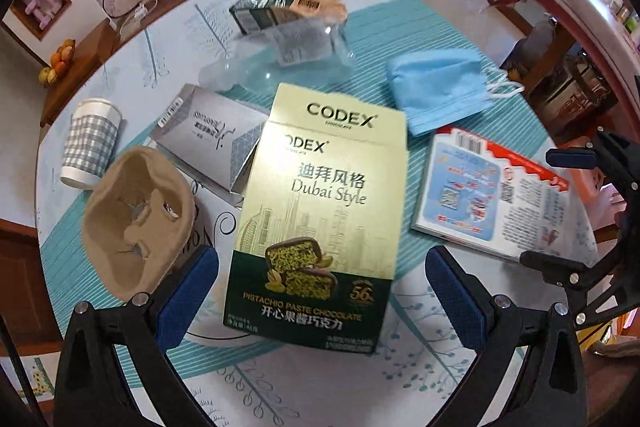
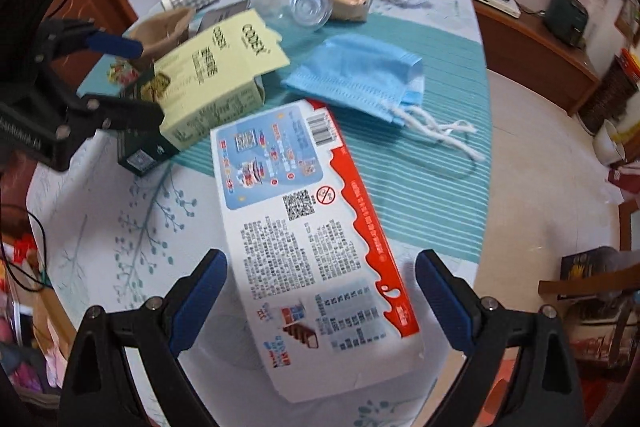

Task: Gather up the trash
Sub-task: 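Grasp the CODEX chocolate box with the left tool while the right tool grasps the Kinder box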

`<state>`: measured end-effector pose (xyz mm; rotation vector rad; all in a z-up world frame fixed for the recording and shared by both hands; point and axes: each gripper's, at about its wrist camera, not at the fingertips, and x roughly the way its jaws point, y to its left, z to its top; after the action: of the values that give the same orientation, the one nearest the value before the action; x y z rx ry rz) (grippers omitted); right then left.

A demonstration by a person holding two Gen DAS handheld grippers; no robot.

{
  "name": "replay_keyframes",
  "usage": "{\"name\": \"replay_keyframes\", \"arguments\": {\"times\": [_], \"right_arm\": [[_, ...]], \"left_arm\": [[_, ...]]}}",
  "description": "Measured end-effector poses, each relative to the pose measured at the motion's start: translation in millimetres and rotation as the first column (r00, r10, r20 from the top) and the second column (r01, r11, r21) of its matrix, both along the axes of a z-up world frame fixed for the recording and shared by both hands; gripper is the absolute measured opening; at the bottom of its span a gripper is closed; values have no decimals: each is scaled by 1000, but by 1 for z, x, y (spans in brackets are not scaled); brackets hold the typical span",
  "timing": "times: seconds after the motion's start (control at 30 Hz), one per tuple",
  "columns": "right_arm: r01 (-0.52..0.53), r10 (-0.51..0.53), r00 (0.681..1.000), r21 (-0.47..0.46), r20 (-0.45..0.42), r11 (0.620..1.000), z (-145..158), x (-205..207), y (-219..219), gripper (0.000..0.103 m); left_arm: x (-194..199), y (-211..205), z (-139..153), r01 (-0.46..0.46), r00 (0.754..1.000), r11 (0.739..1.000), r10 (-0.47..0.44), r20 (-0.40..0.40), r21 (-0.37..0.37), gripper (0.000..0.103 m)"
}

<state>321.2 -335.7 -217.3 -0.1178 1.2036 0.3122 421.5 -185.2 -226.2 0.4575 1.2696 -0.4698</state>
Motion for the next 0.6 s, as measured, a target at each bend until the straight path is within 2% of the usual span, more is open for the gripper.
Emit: {"name": "replay_keyframes", "arguments": {"times": [0.13, 0.27, 0.47, 0.6], "right_arm": [[-48, 48, 999, -13, 4, 999, -8, -1, 4, 100], [-113, 116, 993, -96, 30, 989, -13, -5, 15, 103], [-103, 104, 995, -98, 3, 990, -13, -4, 17, 103], [-95, 94, 995, -102, -10, 990, -13, -2, 17, 100]], "left_arm": [[7, 0, -12, 2, 1000, 1000, -2, -26, 9, 102], [16, -2, -24, -6, 999, 1000, 7, -43, 23, 102], [24, 0, -38, -42, 996, 998, 45, -73, 38, 102], [24, -2, -49, -65, 992, 995, 73, -100, 82, 102]]}}
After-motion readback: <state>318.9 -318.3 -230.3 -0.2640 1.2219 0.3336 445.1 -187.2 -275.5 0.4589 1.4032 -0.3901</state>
